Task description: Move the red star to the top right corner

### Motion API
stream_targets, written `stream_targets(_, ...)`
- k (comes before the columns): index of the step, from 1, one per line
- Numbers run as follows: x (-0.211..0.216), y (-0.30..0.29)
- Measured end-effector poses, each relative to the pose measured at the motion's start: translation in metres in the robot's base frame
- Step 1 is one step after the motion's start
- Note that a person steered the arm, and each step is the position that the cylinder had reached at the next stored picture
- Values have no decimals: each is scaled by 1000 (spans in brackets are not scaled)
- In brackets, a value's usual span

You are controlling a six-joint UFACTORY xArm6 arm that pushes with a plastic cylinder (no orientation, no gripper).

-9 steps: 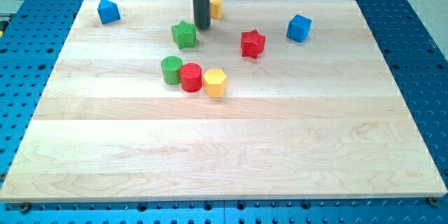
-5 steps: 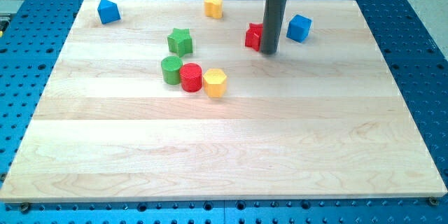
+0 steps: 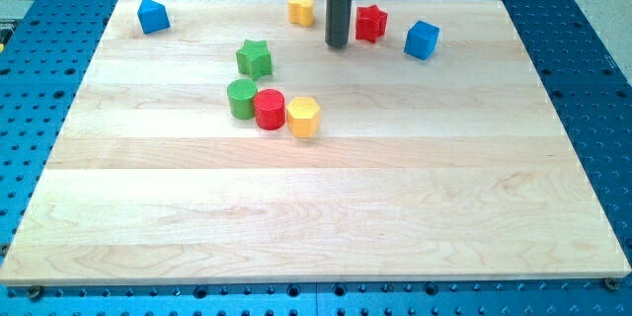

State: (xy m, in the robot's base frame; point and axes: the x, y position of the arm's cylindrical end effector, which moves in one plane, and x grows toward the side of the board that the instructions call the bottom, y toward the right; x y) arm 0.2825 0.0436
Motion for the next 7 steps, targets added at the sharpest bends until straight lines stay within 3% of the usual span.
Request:
stream_targets(1,-20,67)
stream_targets(2,-35,52)
stream_targets(3,-17,7)
stream_targets(4,-51,7)
stream_targets(5,-83,32)
stream_targets(6,-85,75)
stream_targets(7,-53,130)
